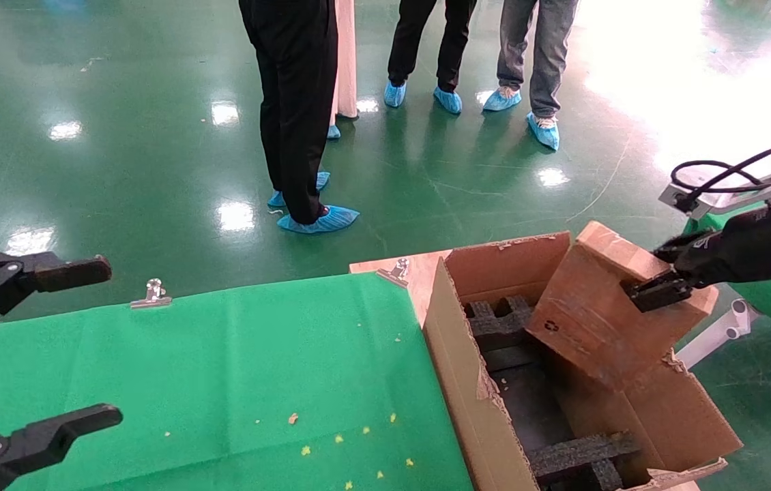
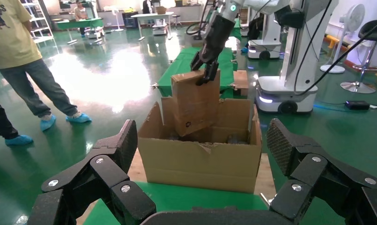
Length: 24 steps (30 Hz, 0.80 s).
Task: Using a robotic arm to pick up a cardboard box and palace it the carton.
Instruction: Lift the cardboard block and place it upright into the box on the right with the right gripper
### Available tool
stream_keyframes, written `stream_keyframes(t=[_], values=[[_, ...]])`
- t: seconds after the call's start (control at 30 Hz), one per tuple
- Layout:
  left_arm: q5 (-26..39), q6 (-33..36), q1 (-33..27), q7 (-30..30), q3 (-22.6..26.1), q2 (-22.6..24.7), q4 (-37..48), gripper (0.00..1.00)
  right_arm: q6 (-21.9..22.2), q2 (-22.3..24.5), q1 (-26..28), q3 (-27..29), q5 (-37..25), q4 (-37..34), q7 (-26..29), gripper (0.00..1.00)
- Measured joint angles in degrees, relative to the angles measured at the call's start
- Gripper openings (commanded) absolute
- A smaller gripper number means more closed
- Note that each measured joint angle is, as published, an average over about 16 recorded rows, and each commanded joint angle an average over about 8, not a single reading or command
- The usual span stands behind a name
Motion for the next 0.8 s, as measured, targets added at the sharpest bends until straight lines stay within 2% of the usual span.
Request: stream_keyframes(t=[0.17,0.37,0.53,0.8], values=[[0.00,0.00,0.00,0.00,0.00,0.00,0.00,1.00,3.08,0.21,-1.69,-1.02,-0.53,1.09,10.84,0.00],[0.00,-0.01,0.00,0.00,0.00,0.00,0.01,1.00,5.52,0.84,-2.44,-2.44,-1.92,4.03,20.31,0.00],[-0.01,-0.01,0.01,0.00,0.00,-0.01,0.01,1.00,6.54,1.32,-2.55,-3.31,-2.94,6.19,24.62,0.00],[-0.01,-0.02,0.01,0.01,0.00,-0.01,0.02,1.00,7.59,1.24,-2.79,-3.89,-3.71,7.16,26.92,0.00]])
